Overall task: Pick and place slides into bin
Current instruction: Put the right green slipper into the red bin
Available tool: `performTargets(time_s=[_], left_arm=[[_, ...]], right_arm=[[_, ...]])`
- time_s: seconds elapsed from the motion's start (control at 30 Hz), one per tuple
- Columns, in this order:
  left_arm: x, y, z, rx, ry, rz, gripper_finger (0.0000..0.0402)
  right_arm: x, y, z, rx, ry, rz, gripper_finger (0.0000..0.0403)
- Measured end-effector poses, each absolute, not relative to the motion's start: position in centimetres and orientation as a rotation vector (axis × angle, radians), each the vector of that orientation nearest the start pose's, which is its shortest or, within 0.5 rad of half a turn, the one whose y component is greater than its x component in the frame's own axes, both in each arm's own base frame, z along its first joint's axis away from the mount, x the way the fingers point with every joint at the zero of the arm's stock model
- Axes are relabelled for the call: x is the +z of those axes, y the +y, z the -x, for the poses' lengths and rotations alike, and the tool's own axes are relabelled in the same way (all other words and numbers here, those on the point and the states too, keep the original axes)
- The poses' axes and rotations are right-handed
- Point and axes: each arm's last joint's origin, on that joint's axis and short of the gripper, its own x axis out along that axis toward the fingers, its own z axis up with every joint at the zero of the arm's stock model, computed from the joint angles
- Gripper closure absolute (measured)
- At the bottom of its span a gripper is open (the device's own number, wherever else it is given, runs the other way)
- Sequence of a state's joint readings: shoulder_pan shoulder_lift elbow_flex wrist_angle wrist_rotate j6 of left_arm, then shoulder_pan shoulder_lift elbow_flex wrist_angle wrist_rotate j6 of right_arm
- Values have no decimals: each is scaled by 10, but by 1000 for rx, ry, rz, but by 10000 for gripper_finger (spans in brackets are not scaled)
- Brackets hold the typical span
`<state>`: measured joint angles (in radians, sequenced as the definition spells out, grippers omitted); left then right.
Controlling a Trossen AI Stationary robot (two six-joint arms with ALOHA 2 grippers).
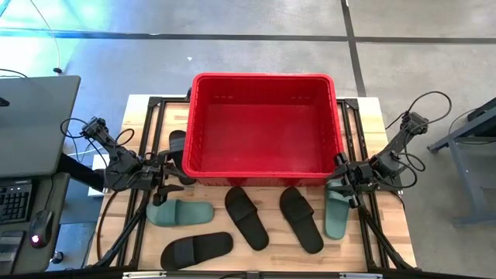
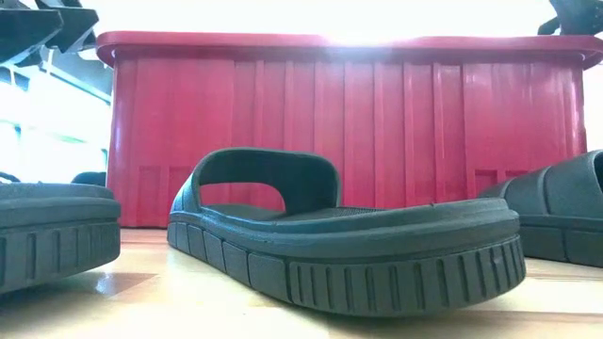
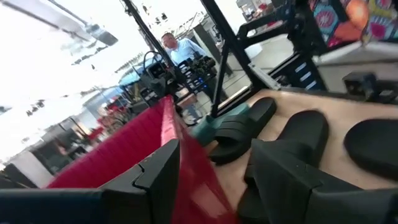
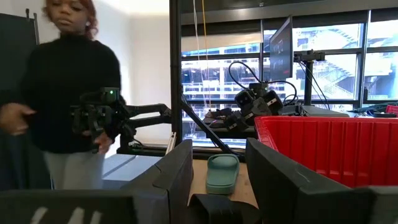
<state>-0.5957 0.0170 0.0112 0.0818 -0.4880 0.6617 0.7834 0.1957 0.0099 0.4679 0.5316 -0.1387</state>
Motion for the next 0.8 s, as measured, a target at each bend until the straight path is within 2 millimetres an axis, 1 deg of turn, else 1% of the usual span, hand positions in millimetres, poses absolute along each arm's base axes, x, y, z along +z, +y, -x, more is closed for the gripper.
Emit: performTargets(time_s=[0.13,0.2,0.27,0.33,0.43,0.53,0.63,0.67,0.73,0.8], left_arm=[[176,-41,-86,-63,-116,-634,218],[183,-40,-85,-13,-151,-622,218],[197,-38,-82,-8,-201,-596,218],[222,-36,-76,-25,-273,-564,218],[262,-29,-67,24,-330,-539,218],[316,-18,-54,141,-395,-551,218],[367,-7,-41,264,-392,-635,218],[383,-3,-37,302,-385,-633,218],[414,5,-28,374,-367,-581,218],[437,10,-22,416,-355,-520,218]], right_arm=[[194,62,-83,234,-240,-35,263],[194,62,-83,234,-240,-35,263],[194,62,-83,234,-240,-35,263],[194,62,-83,234,-240,-35,263],[194,62,-83,234,-240,-35,263],[194,62,-83,234,-241,-36,263],[194,62,-83,234,-240,-35,263],[194,62,-83,233,-240,-35,263],[194,62,-83,234,-240,-35,263],[194,62,-83,234,-240,-36,263]])
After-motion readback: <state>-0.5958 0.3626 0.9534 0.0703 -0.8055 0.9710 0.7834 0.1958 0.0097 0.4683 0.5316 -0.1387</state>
